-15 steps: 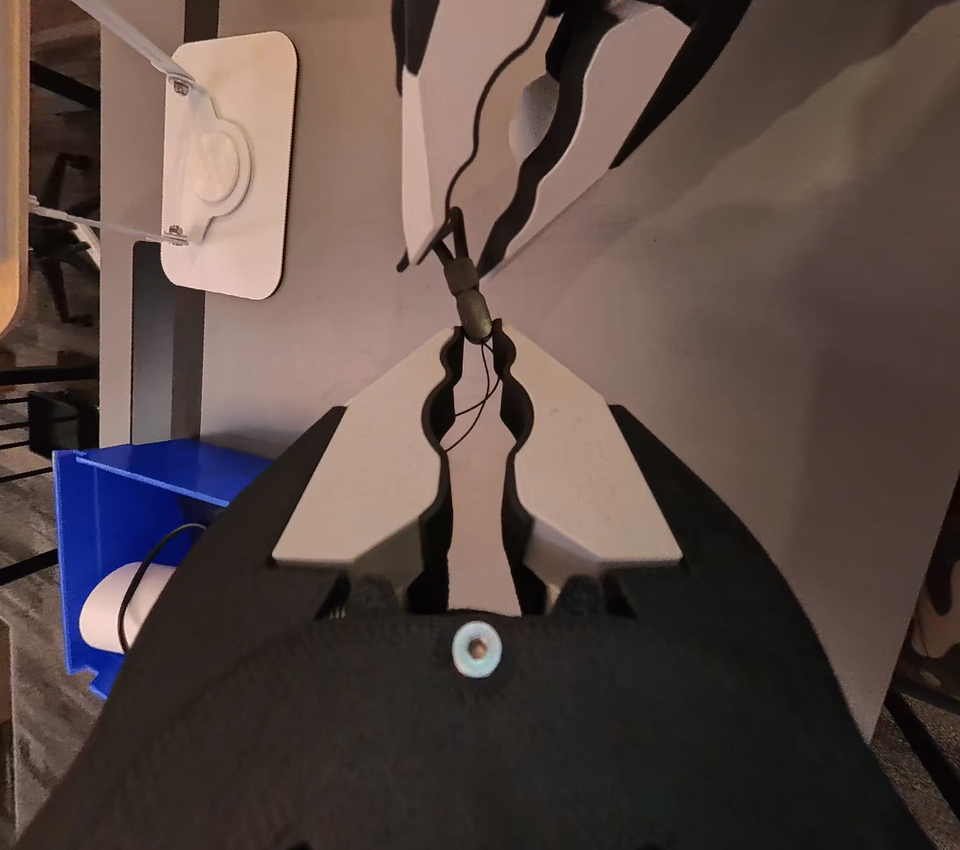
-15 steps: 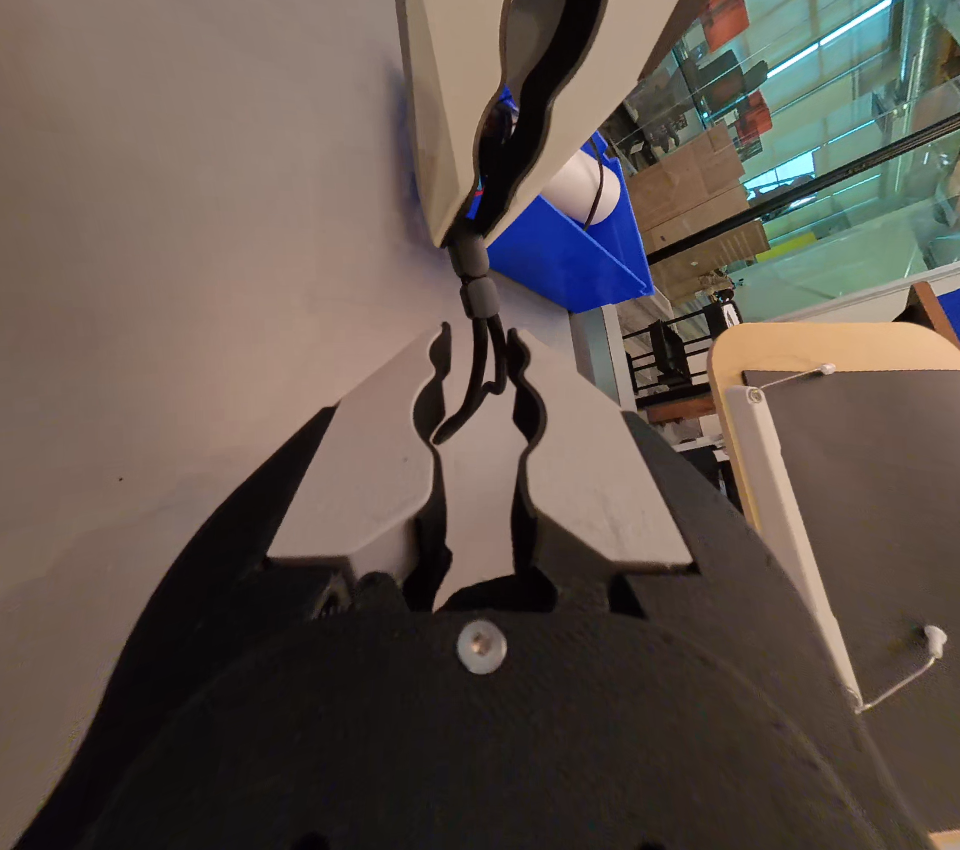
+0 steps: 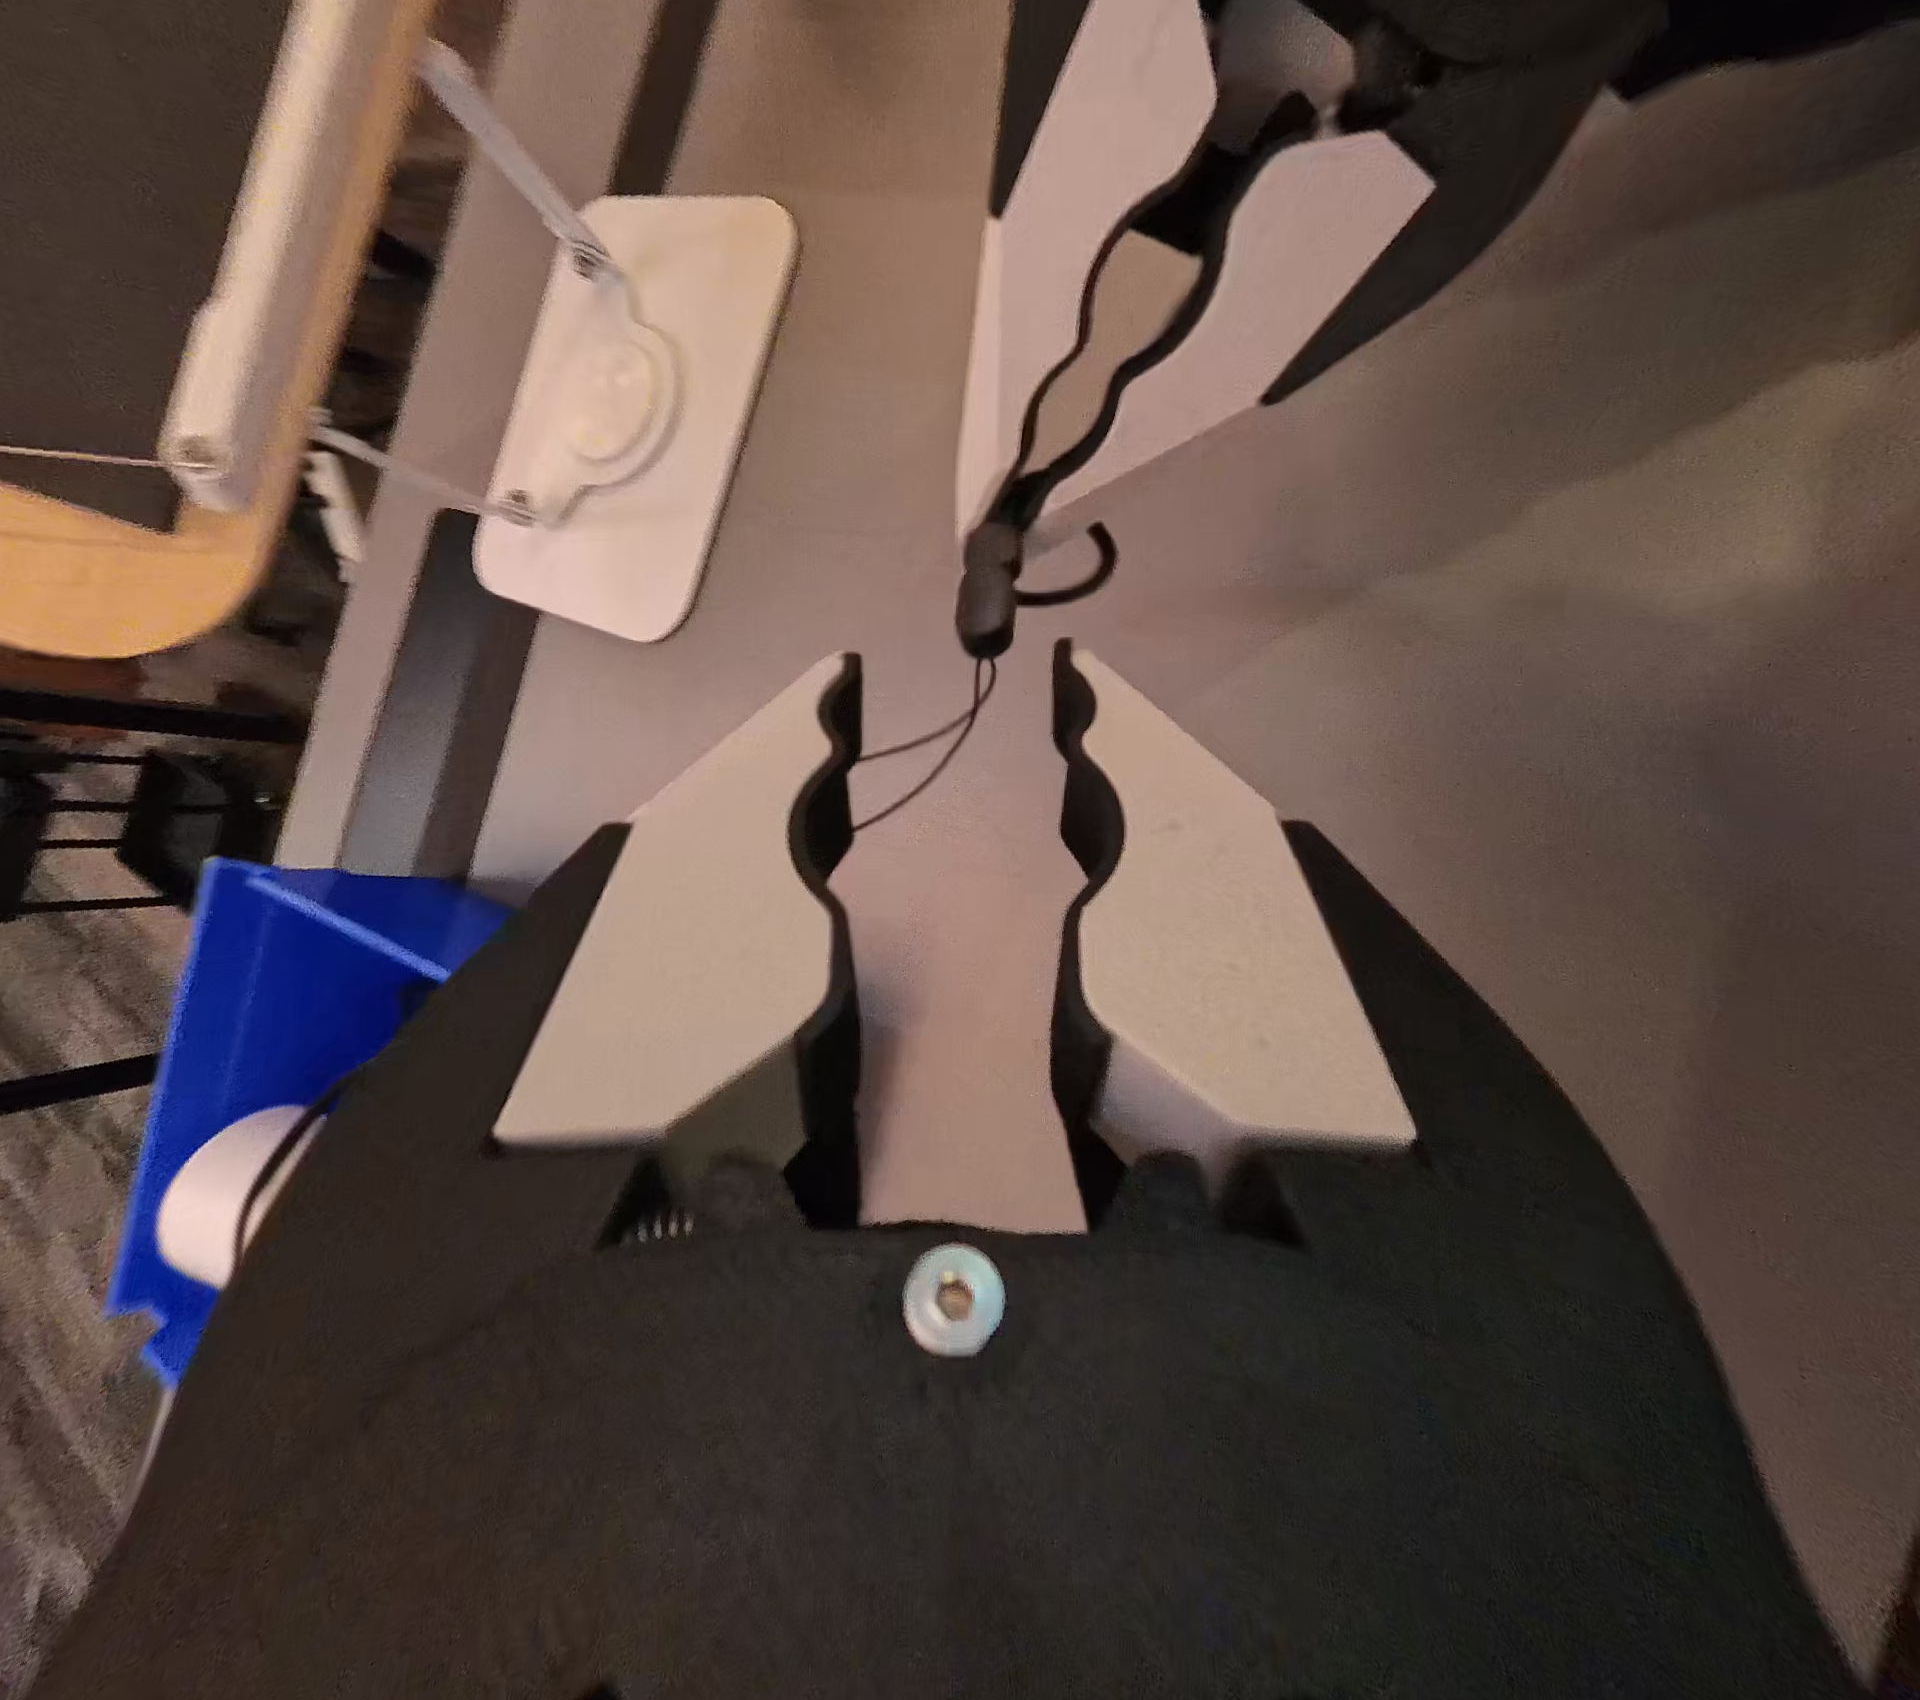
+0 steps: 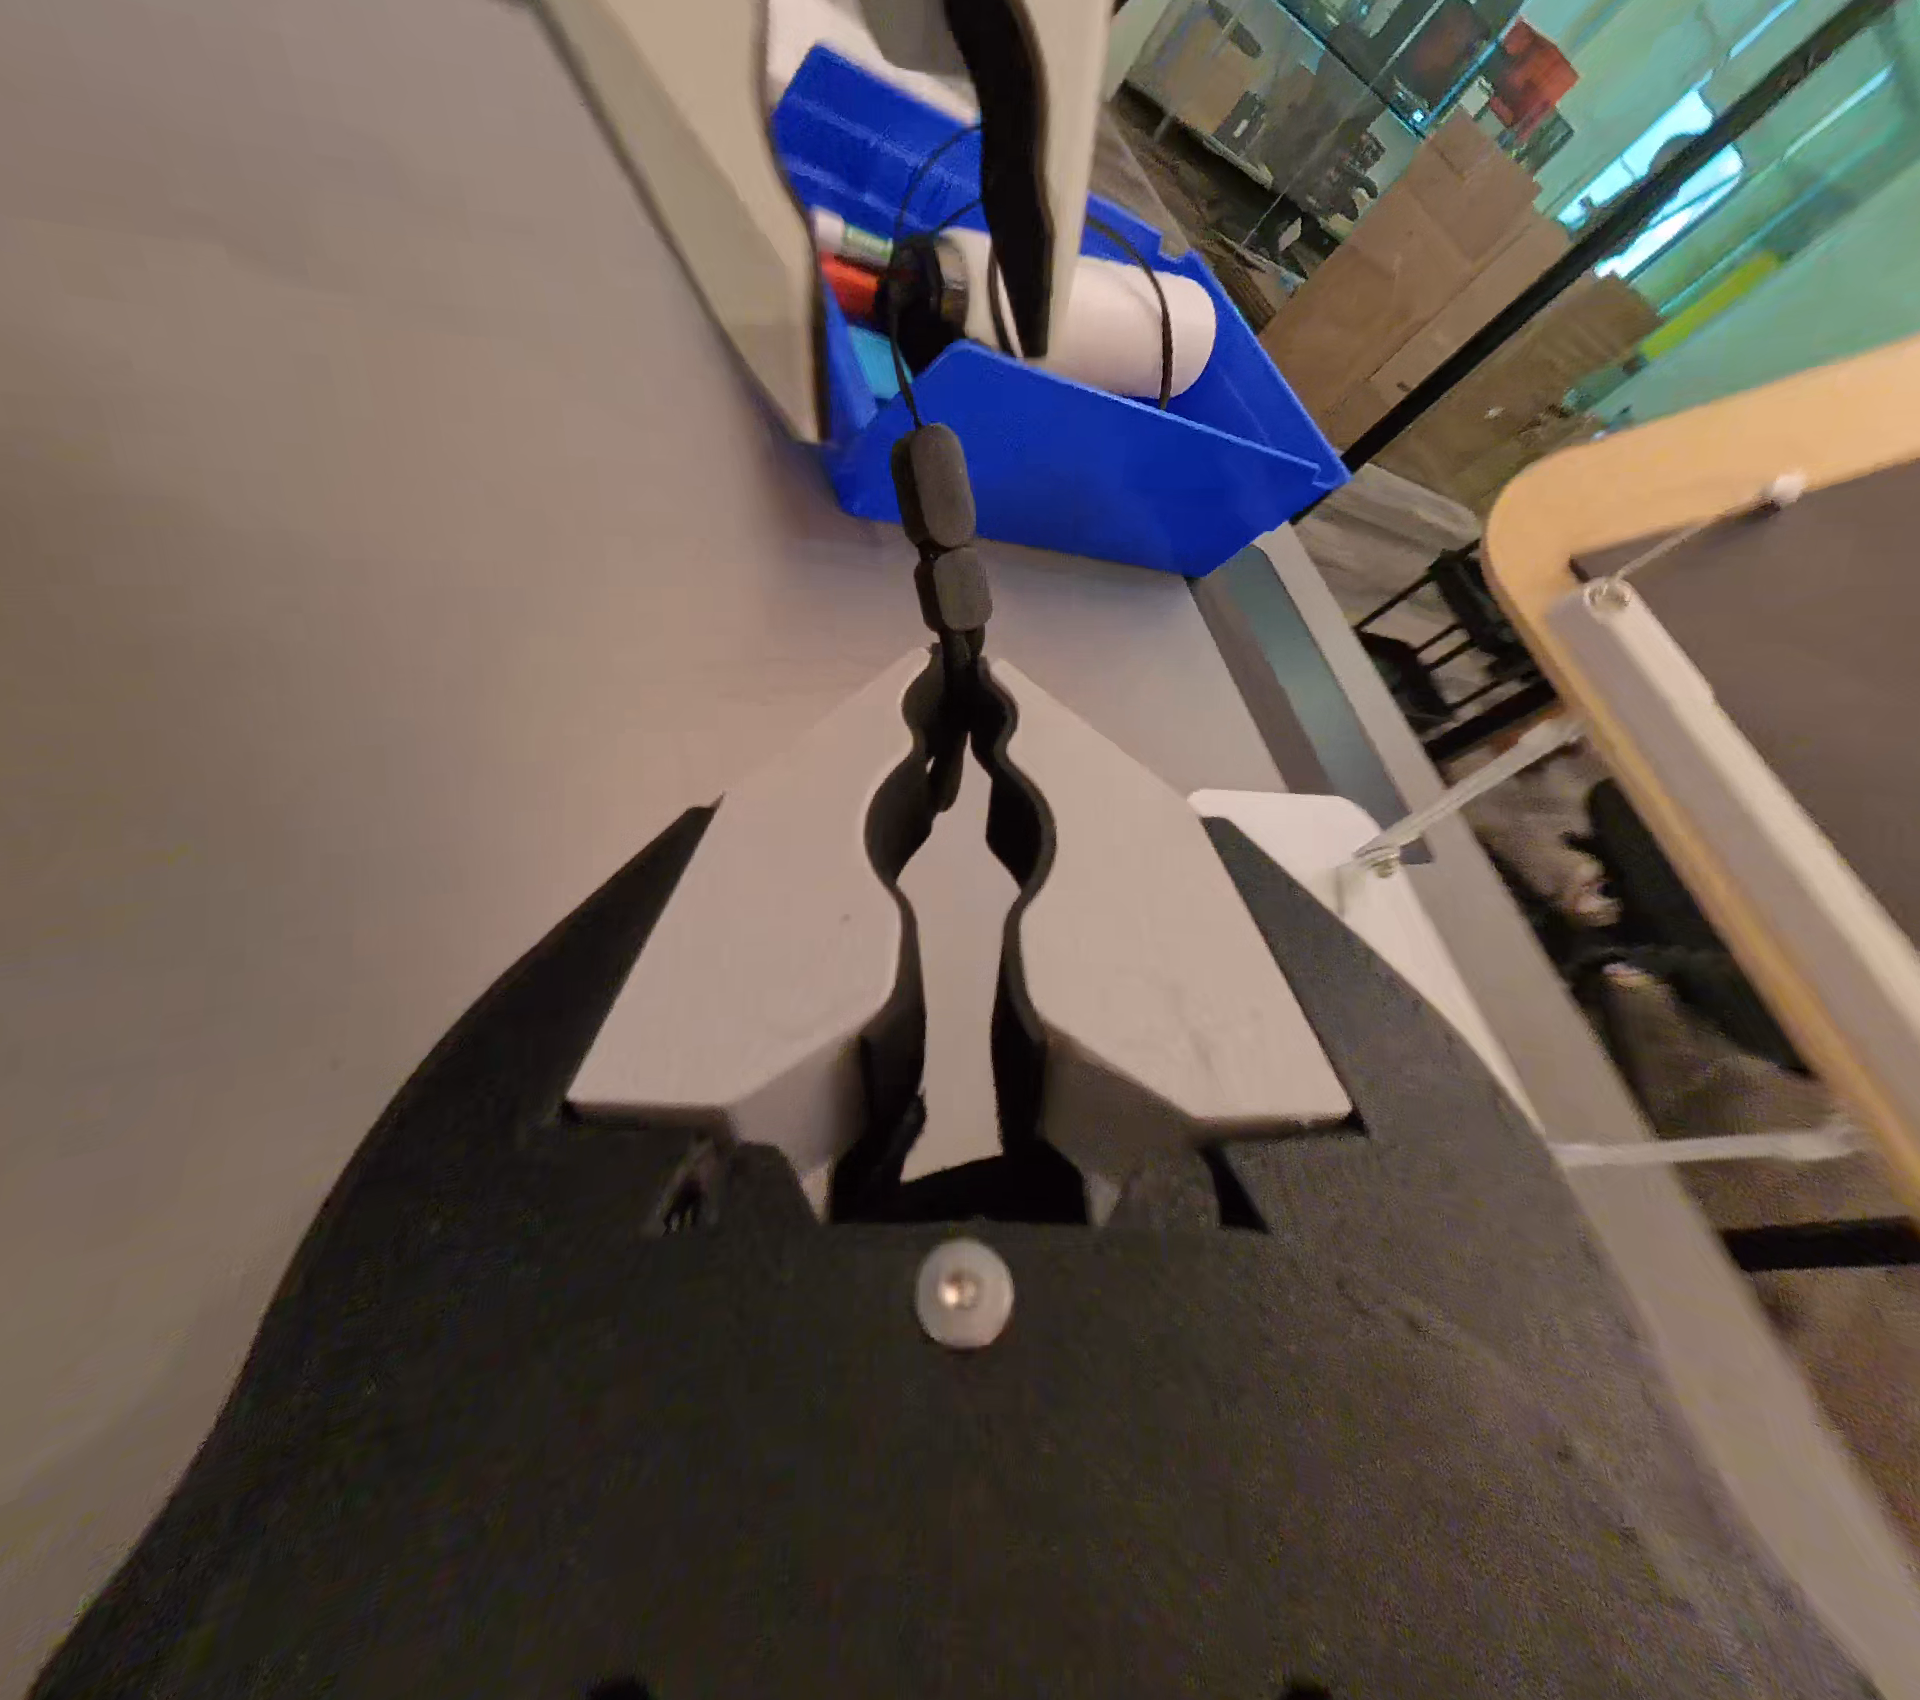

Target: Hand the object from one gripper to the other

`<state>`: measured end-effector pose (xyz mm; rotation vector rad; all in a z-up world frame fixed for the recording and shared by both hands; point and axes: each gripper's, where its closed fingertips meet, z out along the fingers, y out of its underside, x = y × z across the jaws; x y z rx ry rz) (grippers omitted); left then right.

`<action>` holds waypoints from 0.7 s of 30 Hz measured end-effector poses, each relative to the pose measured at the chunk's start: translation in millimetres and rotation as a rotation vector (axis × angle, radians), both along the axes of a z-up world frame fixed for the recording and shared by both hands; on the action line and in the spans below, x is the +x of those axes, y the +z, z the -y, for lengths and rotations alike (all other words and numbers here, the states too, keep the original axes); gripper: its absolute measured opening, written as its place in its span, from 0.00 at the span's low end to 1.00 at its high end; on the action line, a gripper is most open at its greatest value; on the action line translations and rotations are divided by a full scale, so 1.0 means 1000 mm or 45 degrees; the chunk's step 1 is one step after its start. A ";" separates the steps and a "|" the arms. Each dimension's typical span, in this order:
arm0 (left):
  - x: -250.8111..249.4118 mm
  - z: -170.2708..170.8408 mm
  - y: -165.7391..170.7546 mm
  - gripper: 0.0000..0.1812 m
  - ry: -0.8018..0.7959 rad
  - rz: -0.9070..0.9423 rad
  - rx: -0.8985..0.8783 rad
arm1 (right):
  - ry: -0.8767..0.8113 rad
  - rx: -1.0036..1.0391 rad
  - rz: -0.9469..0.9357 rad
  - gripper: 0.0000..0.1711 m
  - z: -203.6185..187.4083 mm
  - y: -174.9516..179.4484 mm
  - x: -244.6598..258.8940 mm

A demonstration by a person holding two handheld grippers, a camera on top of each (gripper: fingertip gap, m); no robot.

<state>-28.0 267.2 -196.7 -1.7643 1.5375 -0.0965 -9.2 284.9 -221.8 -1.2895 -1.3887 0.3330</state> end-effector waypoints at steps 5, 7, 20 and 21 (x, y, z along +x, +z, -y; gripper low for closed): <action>0.003 -0.015 0.036 0.28 0.090 0.290 0.132 | -0.023 -0.359 -0.445 0.00 -0.016 0.026 0.016; 0.005 -0.018 0.036 0.30 0.123 0.389 0.090 | -0.001 -0.486 -0.627 0.00 -0.020 0.037 0.024; 0.035 -0.021 -0.038 0.45 0.157 0.458 -0.184 | 0.160 -0.707 -1.052 0.00 -0.015 0.062 0.029; 0.038 -0.019 -0.042 0.42 0.150 0.448 -0.196 | 0.169 -0.707 -1.053 0.00 -0.013 0.063 0.028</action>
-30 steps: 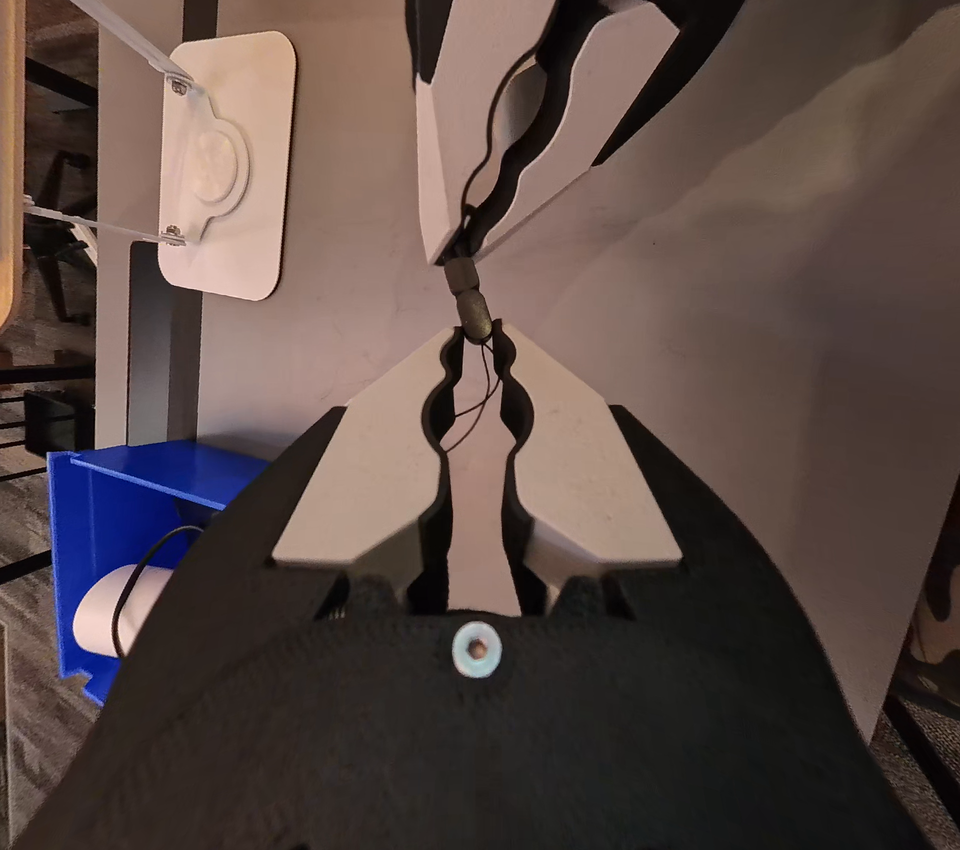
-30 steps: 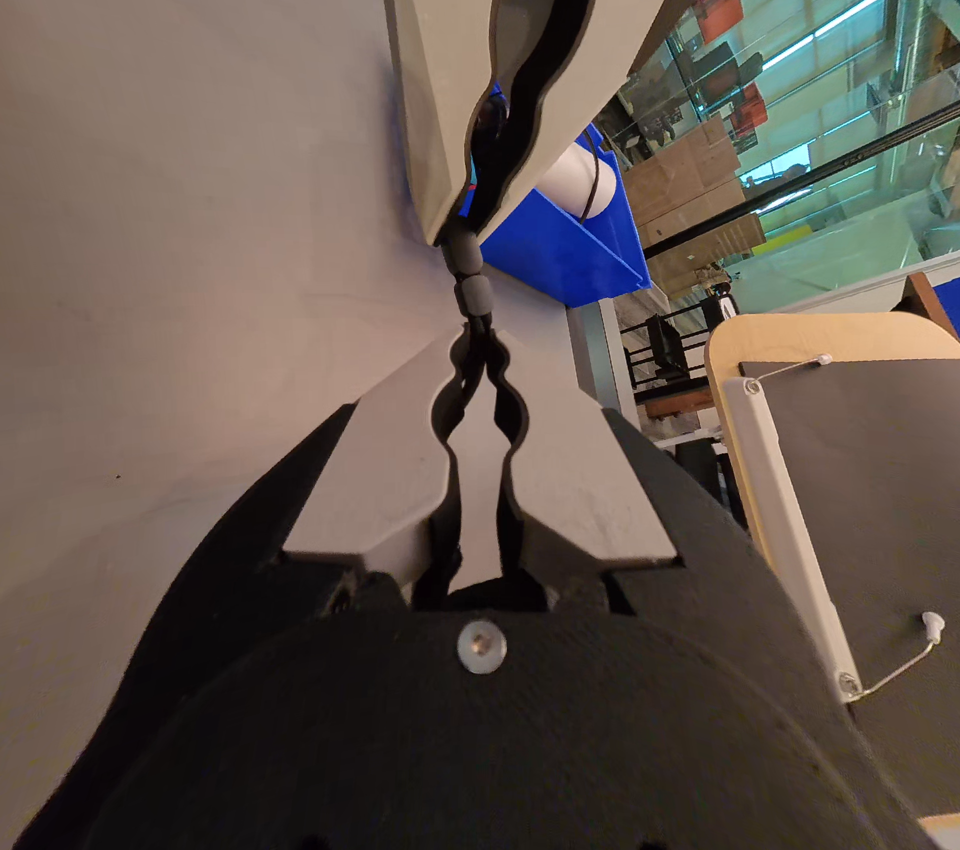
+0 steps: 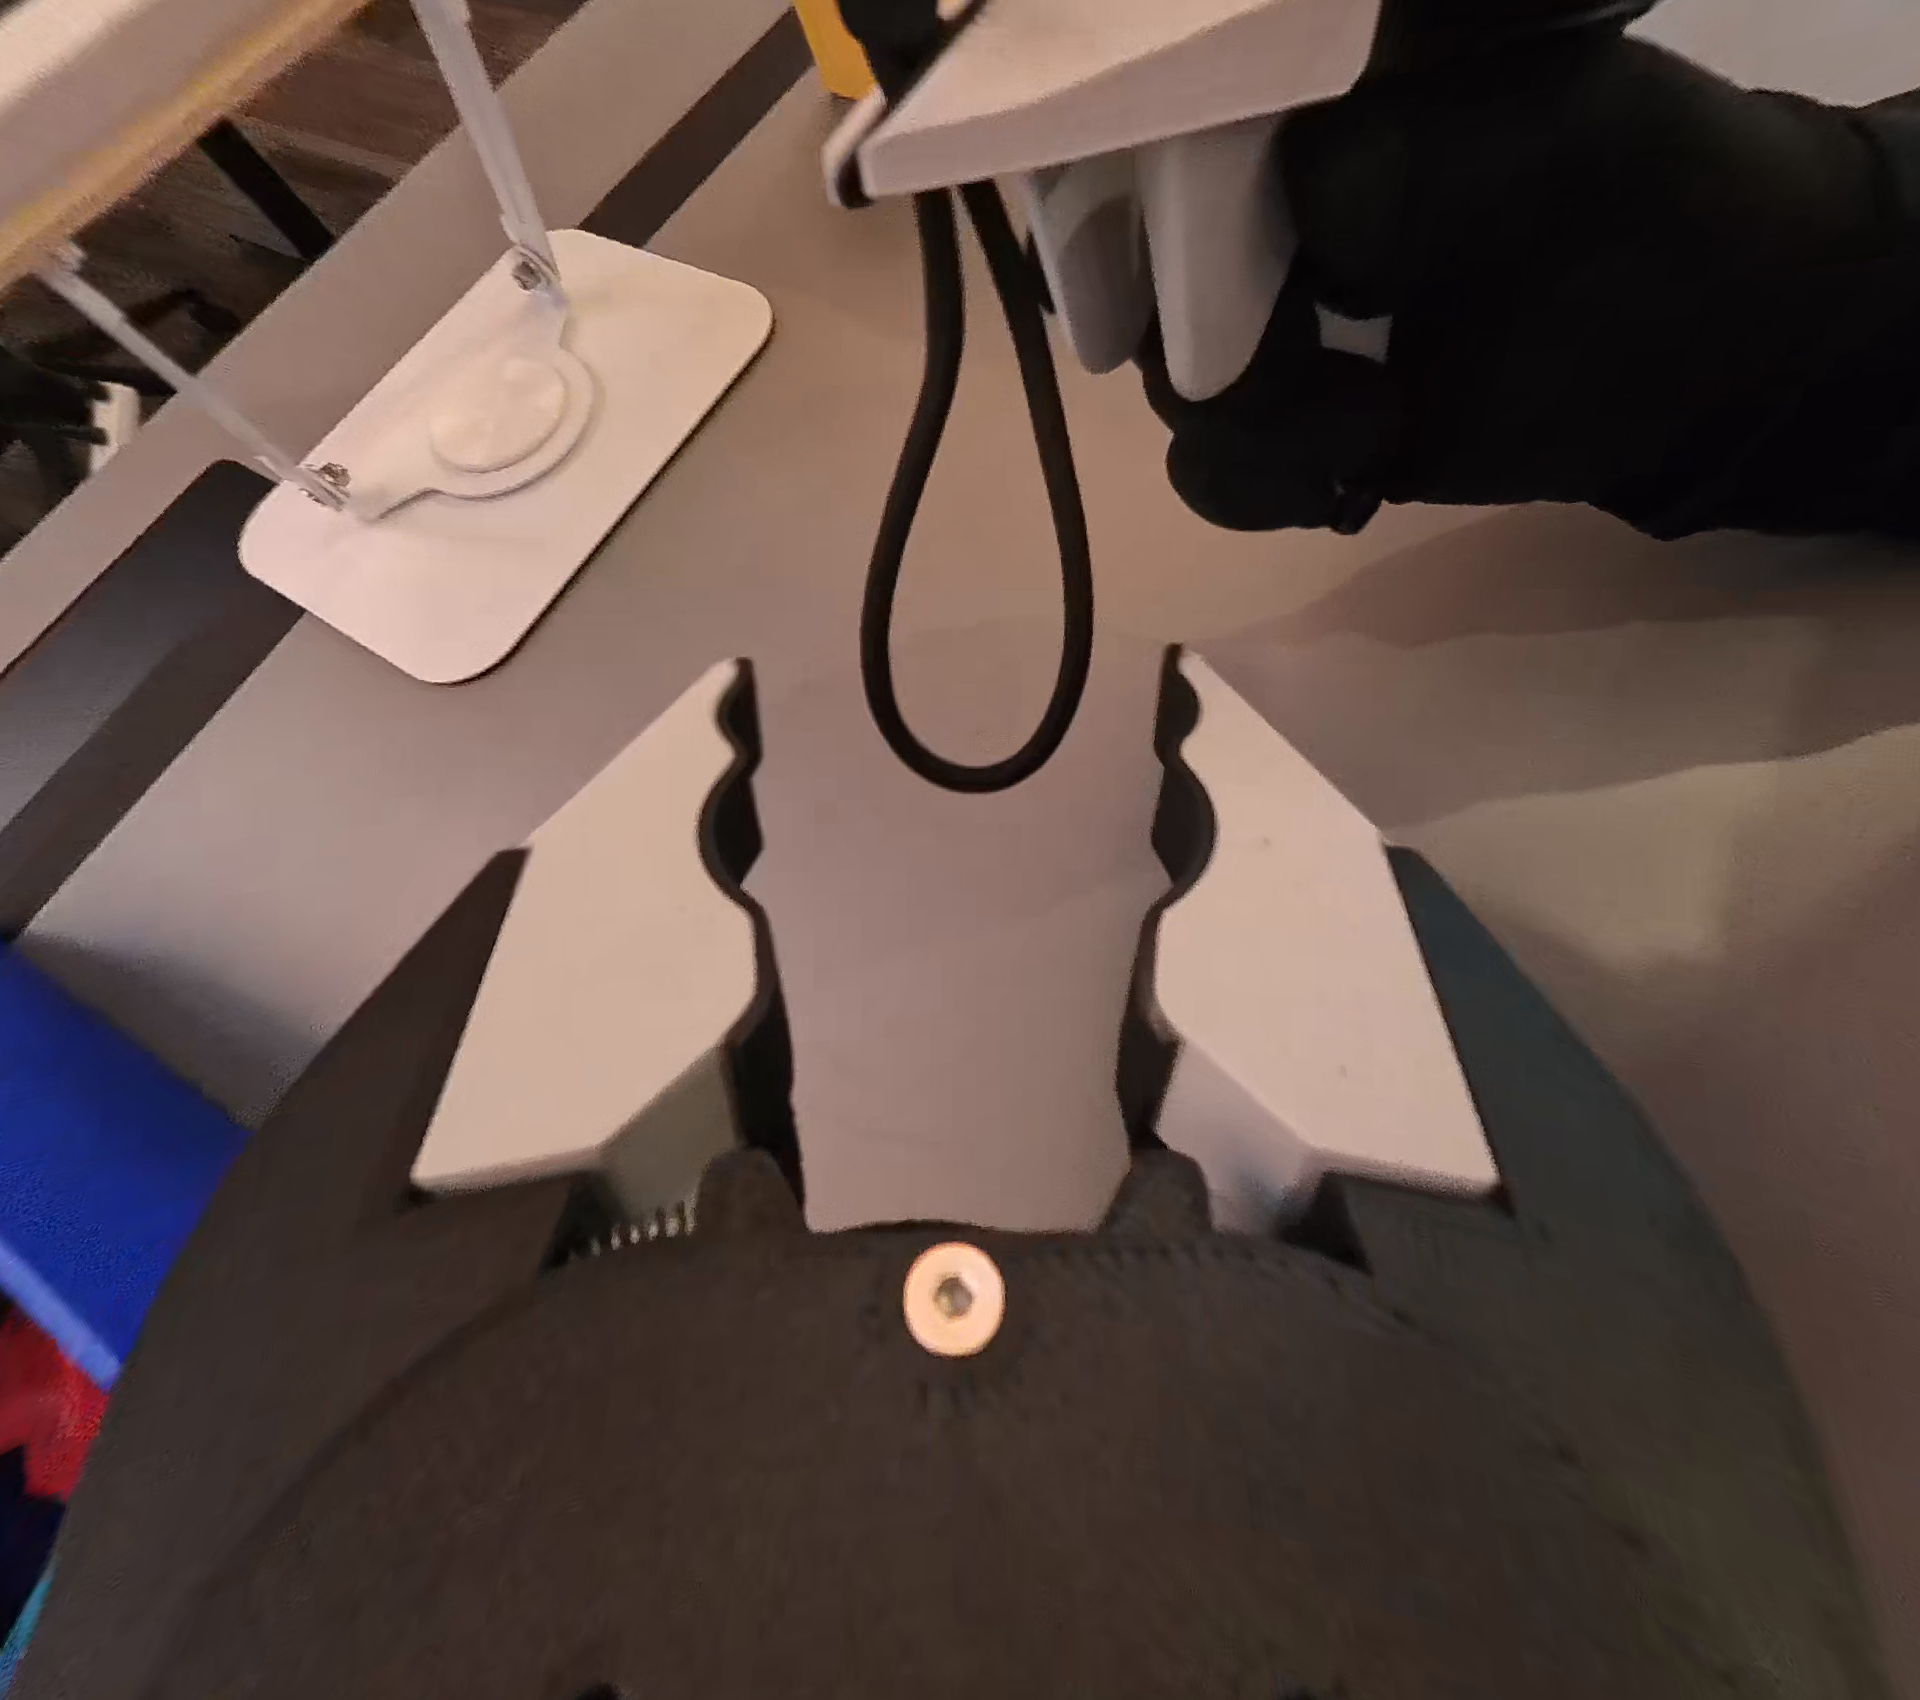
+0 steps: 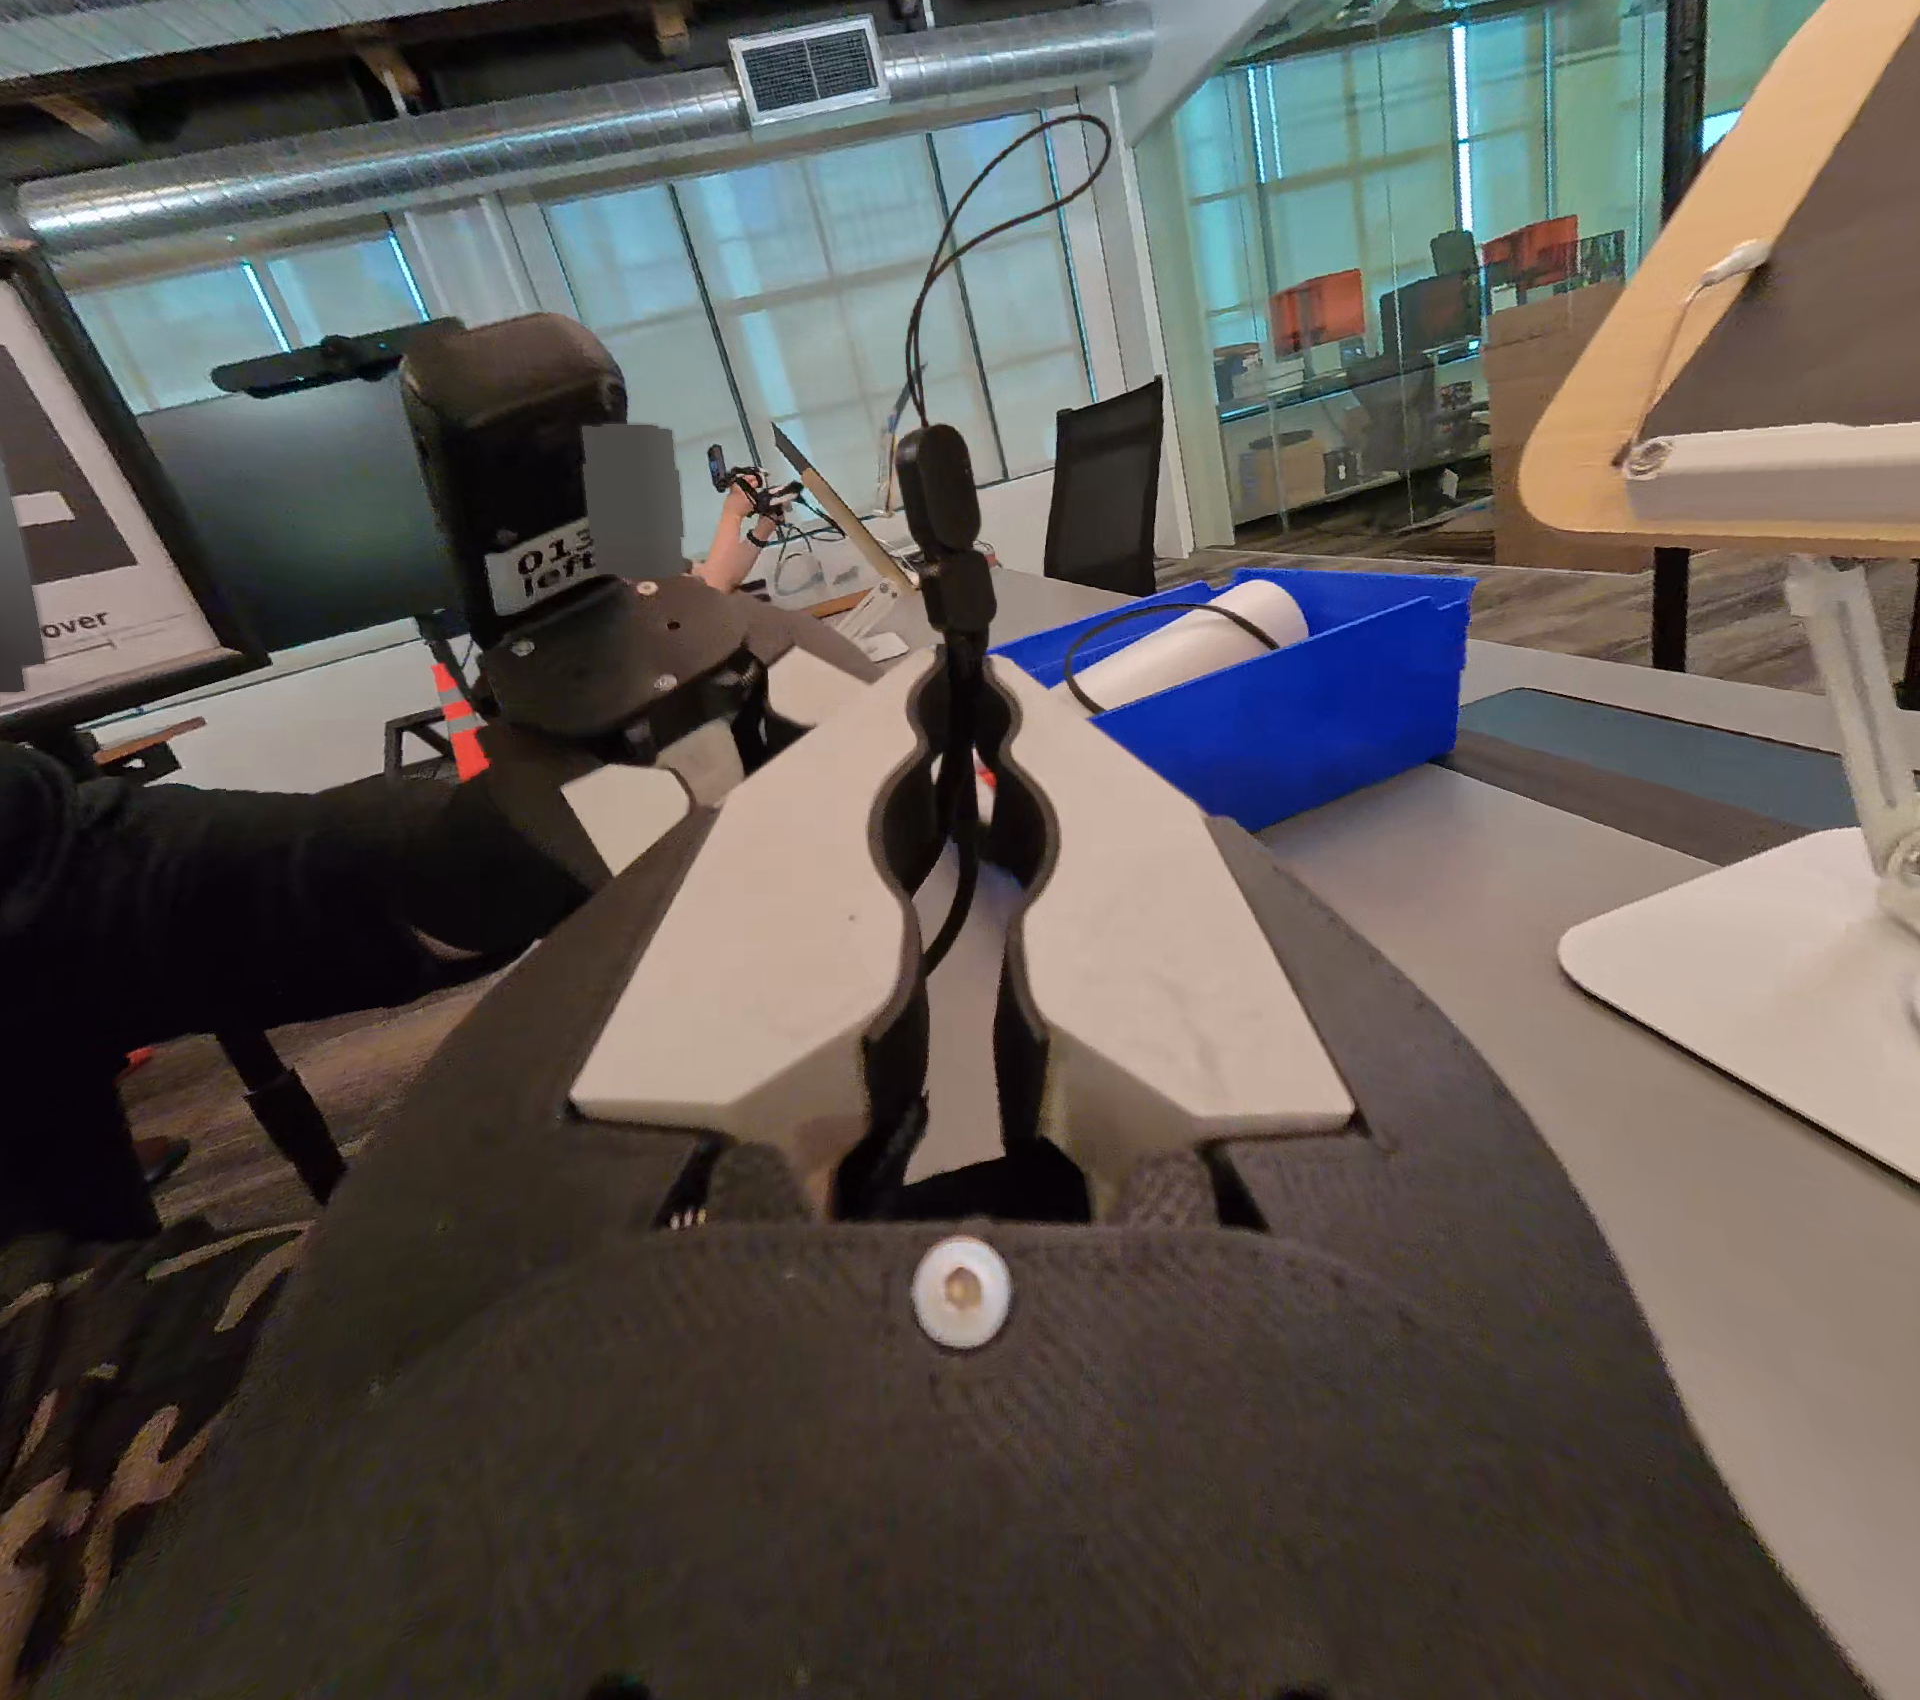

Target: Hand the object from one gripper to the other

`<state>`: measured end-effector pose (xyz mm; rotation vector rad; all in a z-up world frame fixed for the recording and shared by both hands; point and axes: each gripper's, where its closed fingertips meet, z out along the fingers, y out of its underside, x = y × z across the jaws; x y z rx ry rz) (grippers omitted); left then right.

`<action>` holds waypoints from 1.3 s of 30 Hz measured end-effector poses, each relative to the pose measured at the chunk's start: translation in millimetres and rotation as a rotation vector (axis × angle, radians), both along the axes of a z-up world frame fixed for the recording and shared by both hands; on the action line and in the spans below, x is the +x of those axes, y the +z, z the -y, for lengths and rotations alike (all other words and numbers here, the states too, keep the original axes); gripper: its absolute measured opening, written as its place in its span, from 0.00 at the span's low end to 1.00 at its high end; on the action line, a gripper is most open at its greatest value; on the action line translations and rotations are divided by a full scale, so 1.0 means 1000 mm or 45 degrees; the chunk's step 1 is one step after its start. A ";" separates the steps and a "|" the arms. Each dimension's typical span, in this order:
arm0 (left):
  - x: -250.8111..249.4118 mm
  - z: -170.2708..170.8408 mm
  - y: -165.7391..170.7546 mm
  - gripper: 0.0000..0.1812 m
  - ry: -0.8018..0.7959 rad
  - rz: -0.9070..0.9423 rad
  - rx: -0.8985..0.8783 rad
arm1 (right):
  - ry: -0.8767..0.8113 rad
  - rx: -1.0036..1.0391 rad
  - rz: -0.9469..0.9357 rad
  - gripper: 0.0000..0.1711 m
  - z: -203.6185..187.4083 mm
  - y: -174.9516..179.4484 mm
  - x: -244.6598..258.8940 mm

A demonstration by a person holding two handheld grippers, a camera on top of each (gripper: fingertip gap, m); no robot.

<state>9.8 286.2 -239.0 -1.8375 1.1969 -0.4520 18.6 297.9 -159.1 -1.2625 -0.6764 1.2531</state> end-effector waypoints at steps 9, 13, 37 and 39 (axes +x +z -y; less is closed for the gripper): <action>0.003 0.006 -0.004 0.04 -0.047 0.025 0.021 | 0.007 -0.002 -0.003 0.00 0.001 -0.001 -0.001; -0.002 0.005 -0.002 0.03 -0.050 -0.005 0.018 | 0.026 0.020 0.010 0.02 0.003 0.000 -0.003; -0.069 -0.008 0.024 0.03 -0.003 -0.658 0.267 | -0.277 0.655 0.759 0.25 0.004 -0.025 -0.009; -0.060 -0.002 0.022 0.03 -0.026 -0.655 0.258 | -0.243 0.730 0.838 0.22 0.016 -0.035 -0.025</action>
